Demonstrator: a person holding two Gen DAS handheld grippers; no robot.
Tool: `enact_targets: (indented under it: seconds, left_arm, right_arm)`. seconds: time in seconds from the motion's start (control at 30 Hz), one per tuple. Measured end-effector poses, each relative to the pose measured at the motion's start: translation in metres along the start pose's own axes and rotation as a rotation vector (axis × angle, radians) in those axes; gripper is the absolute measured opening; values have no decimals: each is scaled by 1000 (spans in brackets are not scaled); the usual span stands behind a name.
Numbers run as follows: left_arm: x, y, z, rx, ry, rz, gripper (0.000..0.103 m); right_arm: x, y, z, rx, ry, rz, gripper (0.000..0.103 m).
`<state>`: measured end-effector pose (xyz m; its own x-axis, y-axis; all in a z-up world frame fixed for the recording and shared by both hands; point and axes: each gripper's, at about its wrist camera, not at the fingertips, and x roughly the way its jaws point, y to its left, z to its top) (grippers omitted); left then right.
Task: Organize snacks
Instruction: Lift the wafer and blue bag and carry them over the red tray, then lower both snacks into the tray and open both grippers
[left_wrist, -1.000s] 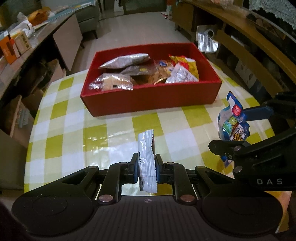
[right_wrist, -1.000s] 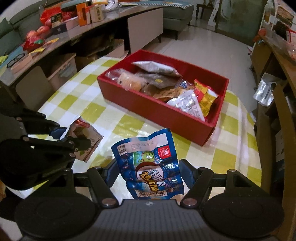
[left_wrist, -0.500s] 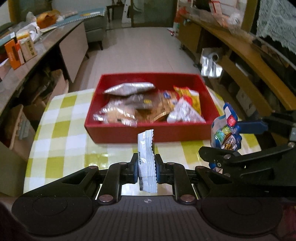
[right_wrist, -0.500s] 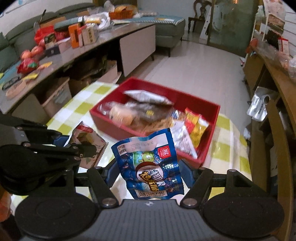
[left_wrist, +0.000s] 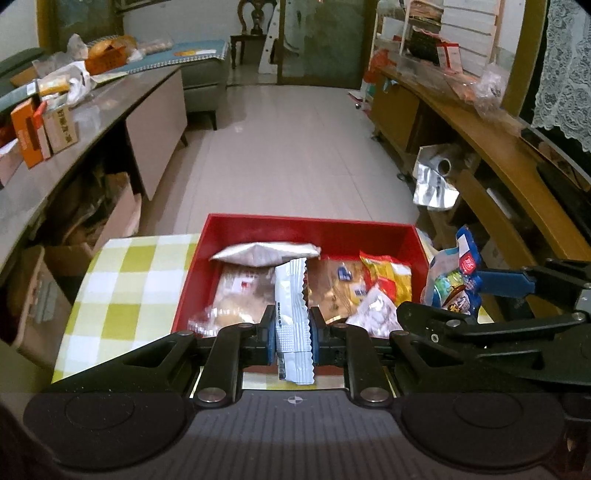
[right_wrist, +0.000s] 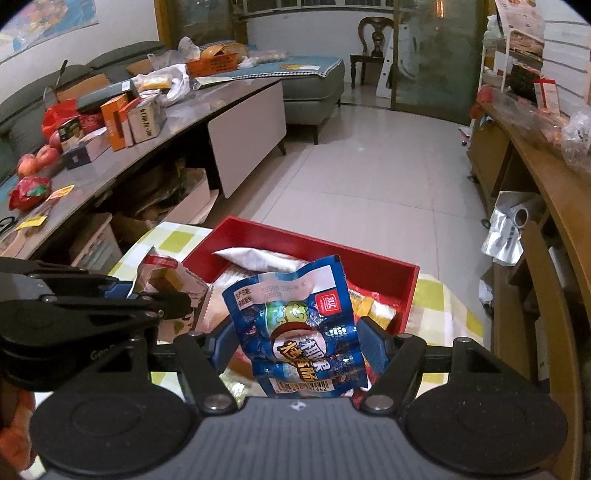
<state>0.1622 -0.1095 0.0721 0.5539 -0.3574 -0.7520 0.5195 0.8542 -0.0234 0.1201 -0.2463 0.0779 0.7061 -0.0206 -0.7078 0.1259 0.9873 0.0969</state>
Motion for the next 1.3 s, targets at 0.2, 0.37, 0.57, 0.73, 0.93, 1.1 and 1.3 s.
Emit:
enact_targets:
  seconds: [0.2, 0.37, 0.57, 0.73, 0.93, 1.1, 1.3]
  left_arm:
    - [16, -5, 9, 25, -6, 37, 22]
    - [28, -8, 17, 32, -10, 57, 22]
    - [44, -9, 21, 44, -7, 86, 22]
    - [57, -6, 22, 47, 9, 104, 22]
    - [65, -6, 23, 58, 12, 123, 22]
    - [73, -9, 23, 69, 17, 132, 22]
    - [83, -12, 19, 91, 33, 181, 51]
  right_arm:
    - [17, -8, 7, 4, 6, -19, 78]
    - [31, -16, 12, 18, 7, -24, 78]
    - [52, -20, 15, 26, 19, -26, 78]
    - [66, -20, 15, 21, 24, -30, 78]
    - [75, -20, 15, 18, 28, -39, 78]
    - [84, -23, 13, 22, 51, -46, 78]
    - [95, -29, 10, 32, 95, -86, 81]
